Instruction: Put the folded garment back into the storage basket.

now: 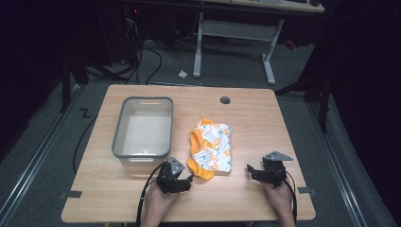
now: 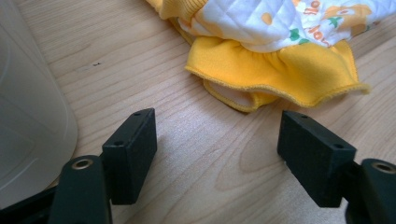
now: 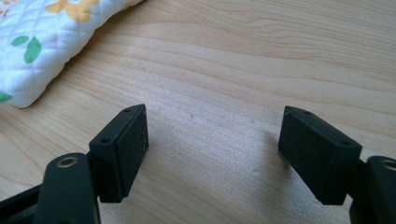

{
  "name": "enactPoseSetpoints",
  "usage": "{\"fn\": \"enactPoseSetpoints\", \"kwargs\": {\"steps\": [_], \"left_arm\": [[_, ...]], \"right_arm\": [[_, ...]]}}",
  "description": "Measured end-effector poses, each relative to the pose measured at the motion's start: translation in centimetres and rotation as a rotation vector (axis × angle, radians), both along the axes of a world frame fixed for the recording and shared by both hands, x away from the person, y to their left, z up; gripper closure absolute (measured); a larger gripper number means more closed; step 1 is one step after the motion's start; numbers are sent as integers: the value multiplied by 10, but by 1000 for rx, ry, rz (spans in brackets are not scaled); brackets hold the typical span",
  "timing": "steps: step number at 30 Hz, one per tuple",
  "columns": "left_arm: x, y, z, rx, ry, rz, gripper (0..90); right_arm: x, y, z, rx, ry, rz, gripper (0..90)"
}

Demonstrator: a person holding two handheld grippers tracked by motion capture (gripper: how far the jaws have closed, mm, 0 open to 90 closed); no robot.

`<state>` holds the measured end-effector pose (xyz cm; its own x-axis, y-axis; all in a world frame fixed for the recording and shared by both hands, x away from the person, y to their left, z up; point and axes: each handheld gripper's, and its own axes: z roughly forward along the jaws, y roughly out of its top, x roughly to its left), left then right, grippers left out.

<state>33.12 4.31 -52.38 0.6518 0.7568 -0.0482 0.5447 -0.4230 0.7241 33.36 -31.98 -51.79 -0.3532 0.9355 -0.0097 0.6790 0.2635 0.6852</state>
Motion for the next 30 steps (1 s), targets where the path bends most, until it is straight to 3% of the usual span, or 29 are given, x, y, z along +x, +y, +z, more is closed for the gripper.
{"fn": "enactPoseSetpoints", "kwargs": {"steps": [16, 23, 30], "left_arm": [[0, 0, 1, 2, 5, 8, 275], [-1, -1, 2, -19, 17, 1, 286], [-2, -2, 13, -58, 16, -13, 289]], "right_arm": [[0, 0, 0, -2, 0, 1, 244], [0, 0, 0, -2, 0, 2, 243], [0, 0, 0, -2, 0, 2, 243]]}}
